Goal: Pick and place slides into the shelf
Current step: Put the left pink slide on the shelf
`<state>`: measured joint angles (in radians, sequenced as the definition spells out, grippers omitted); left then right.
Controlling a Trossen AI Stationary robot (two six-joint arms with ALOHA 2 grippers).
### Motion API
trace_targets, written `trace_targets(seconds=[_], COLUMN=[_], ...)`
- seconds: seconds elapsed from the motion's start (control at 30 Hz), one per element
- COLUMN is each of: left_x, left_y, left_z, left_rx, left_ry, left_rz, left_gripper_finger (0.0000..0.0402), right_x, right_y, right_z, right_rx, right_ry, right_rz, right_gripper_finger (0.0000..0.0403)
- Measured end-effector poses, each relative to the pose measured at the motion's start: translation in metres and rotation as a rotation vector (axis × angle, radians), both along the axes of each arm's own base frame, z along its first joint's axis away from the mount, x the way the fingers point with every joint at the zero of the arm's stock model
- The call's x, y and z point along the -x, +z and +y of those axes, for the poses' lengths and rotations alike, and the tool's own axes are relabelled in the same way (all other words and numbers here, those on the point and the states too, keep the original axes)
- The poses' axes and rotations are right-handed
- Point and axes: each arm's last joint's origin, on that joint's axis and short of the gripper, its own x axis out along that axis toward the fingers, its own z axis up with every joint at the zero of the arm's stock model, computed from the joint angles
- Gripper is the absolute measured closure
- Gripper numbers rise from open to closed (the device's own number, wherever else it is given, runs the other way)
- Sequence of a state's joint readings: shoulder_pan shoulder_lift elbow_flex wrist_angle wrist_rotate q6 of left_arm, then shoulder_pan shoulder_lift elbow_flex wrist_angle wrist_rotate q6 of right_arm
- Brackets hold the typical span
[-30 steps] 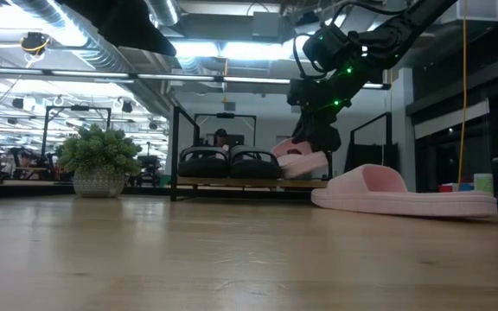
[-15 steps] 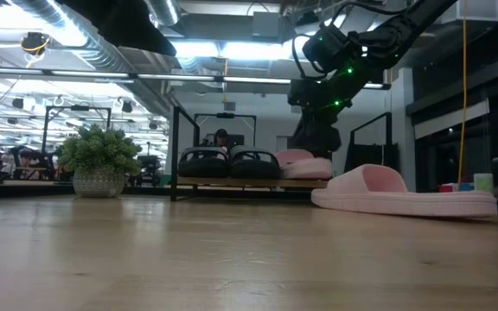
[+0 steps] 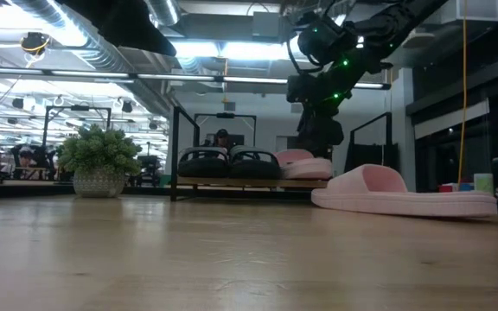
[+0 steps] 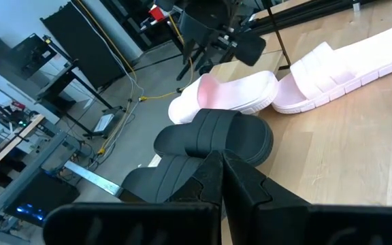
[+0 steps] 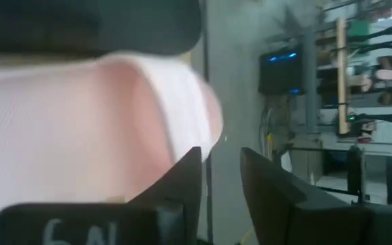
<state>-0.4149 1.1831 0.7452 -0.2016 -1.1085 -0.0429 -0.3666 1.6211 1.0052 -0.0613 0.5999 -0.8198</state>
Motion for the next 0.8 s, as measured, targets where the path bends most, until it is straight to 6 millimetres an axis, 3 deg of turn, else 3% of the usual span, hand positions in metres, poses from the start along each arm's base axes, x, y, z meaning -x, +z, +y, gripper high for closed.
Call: trace_targets(seconds=[0.23, 0.47, 0.8], left_x=[0.000, 0.000, 0.000], left_y=[0.000, 0.000, 0.000], left_z=[0.000, 0.000, 0.000], left_rx=[0.000, 0.000, 0.002], left_ry=[0.000, 0.000, -0.003], left_rz=[0.000, 0.000, 0.001], left_gripper_finger=[0.0400, 0.0400, 0.0400], right_x=[0.009, 0.021, 0.025], right_y=[0.000, -0.008, -0.012], right_z=[0.006, 0.012, 0.018], right_rx=[-0.115, -0.257, -0.417], right_ry=[-0.046, -0.105, -0.131], right_rz=[0.161, 0.231, 0.190], right_gripper_finger=[0.0391, 0.0398, 0.0401])
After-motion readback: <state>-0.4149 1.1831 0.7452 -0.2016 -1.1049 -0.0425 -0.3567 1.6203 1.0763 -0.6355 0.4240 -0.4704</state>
